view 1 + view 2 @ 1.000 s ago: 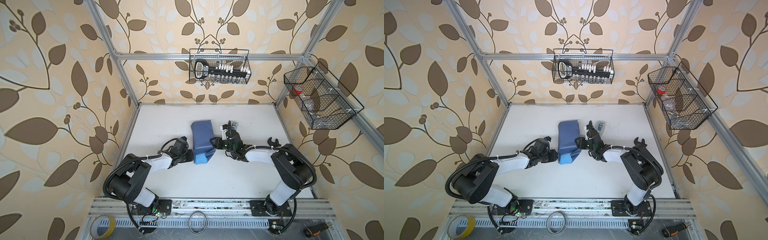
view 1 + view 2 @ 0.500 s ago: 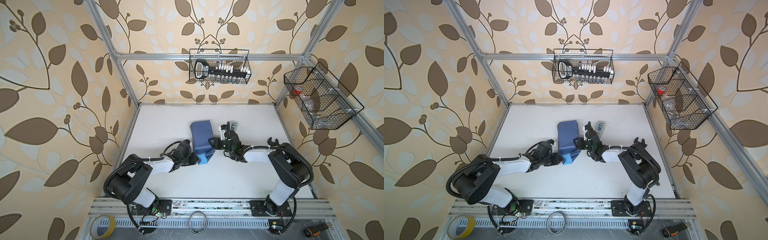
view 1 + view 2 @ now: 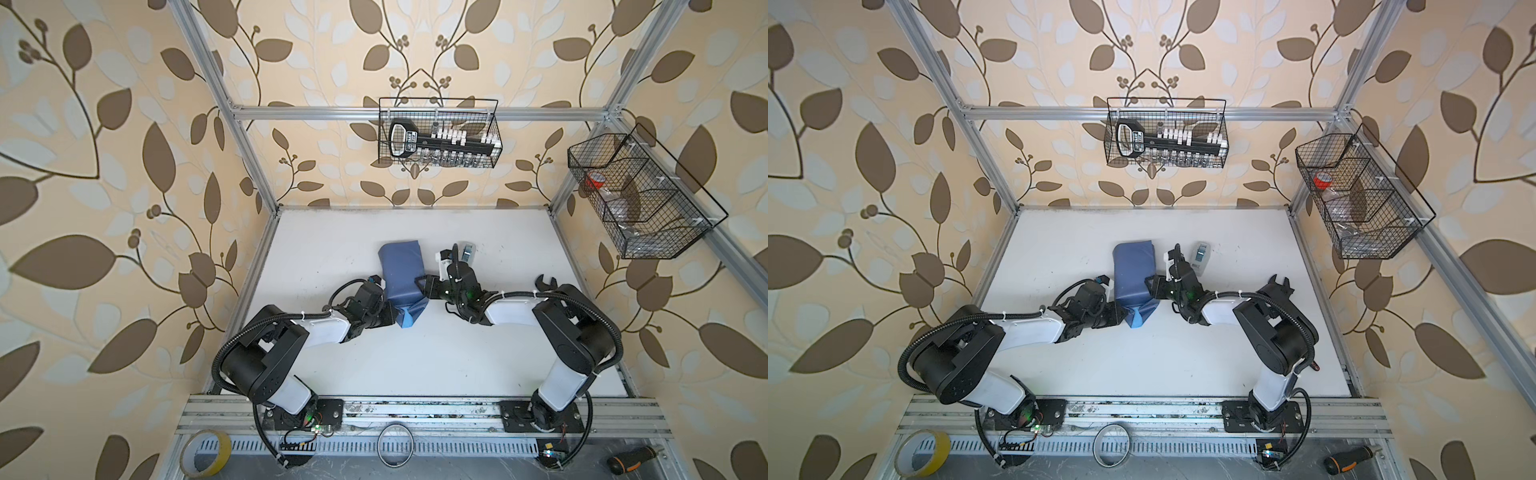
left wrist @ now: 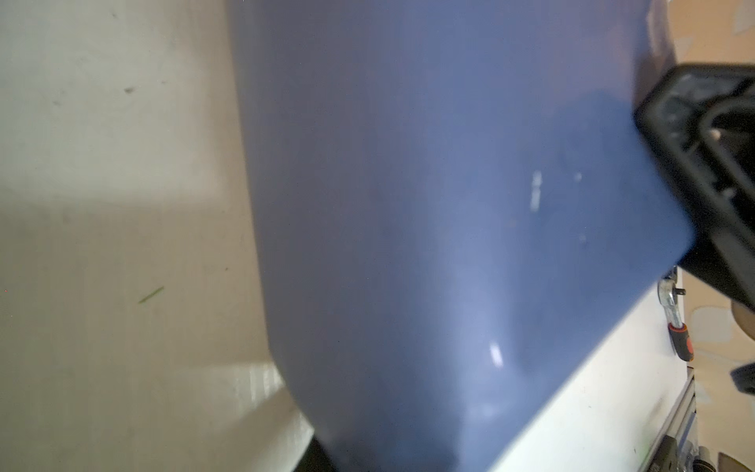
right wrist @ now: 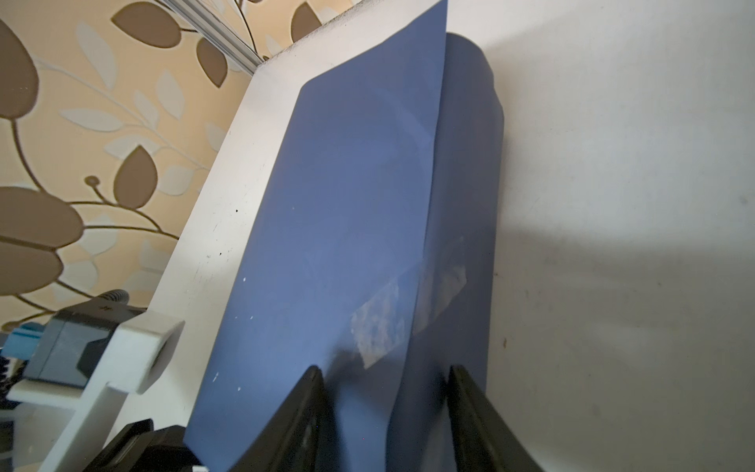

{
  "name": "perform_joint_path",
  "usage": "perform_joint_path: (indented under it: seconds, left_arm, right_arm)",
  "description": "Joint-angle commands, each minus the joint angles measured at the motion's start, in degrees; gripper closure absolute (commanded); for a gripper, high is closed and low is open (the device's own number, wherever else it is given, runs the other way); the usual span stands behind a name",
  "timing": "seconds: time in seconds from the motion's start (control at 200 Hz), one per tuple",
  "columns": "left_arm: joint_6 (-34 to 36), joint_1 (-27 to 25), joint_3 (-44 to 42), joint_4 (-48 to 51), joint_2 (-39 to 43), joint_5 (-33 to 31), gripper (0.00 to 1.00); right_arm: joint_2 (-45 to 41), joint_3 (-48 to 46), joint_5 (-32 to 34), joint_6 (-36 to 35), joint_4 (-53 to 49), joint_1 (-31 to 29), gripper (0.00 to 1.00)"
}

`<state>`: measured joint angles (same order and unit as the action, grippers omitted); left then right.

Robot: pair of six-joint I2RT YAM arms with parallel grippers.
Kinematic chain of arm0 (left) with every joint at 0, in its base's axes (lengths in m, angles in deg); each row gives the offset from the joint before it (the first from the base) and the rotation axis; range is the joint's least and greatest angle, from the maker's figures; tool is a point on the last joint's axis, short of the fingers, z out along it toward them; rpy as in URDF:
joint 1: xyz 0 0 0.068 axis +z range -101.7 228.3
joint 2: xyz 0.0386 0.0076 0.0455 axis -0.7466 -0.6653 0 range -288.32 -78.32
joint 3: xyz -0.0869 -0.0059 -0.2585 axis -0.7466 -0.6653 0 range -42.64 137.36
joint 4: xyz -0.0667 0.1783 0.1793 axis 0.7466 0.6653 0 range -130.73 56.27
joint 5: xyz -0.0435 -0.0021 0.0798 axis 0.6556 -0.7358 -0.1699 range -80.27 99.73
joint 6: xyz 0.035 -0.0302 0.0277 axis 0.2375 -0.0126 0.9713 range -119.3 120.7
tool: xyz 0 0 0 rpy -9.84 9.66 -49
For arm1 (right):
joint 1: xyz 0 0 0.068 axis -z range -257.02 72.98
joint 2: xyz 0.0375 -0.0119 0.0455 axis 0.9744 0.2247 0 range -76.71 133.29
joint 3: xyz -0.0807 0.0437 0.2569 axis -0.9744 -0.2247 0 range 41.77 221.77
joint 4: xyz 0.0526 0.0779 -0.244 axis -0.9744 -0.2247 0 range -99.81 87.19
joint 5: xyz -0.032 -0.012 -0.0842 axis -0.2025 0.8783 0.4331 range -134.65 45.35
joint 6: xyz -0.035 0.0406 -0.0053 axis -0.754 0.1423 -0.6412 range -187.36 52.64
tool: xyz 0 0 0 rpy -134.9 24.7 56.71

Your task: Wrap the gift box in paper

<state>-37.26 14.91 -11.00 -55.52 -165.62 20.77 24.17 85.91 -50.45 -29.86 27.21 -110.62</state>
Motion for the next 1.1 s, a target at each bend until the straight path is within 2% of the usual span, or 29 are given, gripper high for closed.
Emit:
perform_joint_path:
  seconds: [0.0,0.83,1.095]
  left_arm:
    - [-0.37,-0.32,2.62,-2.33,-0.40,-1.48,0.81]
    - [2.19,-0.96,4.53,-5.12,-5.58,-5.85,0.80]
    - [3.35,-1.04,2.65,-5.73,-6.98,-6.54,0.80]
  right_arm:
    - [2.46,-1.21,-0.25,0.25,-2.45,-0.57,0.50]
    - [3.13,-1.25,-0.32,0.68,-2.24,-1.30,0.53]
    - [3.51,-1.28,-0.35,0.56,-2.24,-1.33,0.54]
